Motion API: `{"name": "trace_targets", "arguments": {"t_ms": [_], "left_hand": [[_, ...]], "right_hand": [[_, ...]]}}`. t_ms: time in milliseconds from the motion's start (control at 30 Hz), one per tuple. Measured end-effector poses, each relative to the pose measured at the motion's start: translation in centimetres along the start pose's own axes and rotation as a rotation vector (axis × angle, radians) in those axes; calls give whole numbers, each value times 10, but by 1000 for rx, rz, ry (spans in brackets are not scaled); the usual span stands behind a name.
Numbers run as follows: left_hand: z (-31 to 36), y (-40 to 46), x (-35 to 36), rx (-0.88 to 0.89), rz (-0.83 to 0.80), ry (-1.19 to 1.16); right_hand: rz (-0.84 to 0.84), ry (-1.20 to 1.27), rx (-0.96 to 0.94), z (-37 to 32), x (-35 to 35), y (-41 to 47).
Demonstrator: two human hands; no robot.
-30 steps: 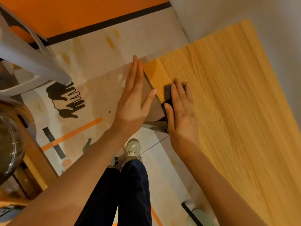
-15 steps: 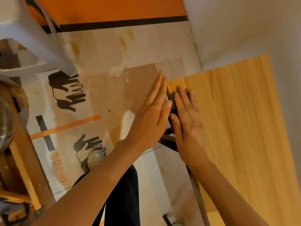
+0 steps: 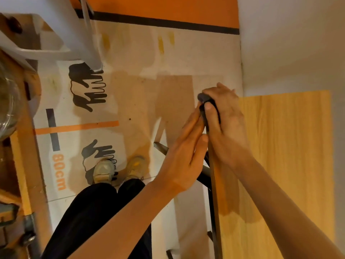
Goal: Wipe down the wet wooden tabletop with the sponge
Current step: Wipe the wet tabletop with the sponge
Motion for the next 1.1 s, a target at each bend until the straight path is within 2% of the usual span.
{"name": "trace_targets", "arguments": {"t_ms": [100, 233, 400, 567, 667, 800, 933, 1100], "left_hand": [[-3, 0, -5, -20, 1, 22], [-9, -4, -10, -38, 70, -8], [4, -1, -15, -22, 109, -21], [17, 10, -17, -16, 94, -9], [21, 12, -20, 14, 85, 101], [20, 12, -15, -25, -7, 285], [20, 10, -15, -50, -72, 368], [26, -11, -13, -130, -83, 385]], "right_hand": [[-52, -24, -73, -10, 4, 3], [127, -64, 35, -8, 14, -23], [206, -160, 201, -13, 41, -80], [161, -302, 189, -21, 35, -38], [205, -350, 216, -19, 36, -36], [265, -391, 212, -9, 49, -80], [262, -356, 263, -5, 58, -121], [281, -150, 260, -7, 61, -168]]}}
Point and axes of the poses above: each hand's wrist, its own y-axis towards the middle knuckle, its own x-axis out of the palm, z = x × y, the point moved 7 cm from there along y, towards the middle knuckle, and after that the axes turned 13 degrees about -z, right-handed, at the moved point
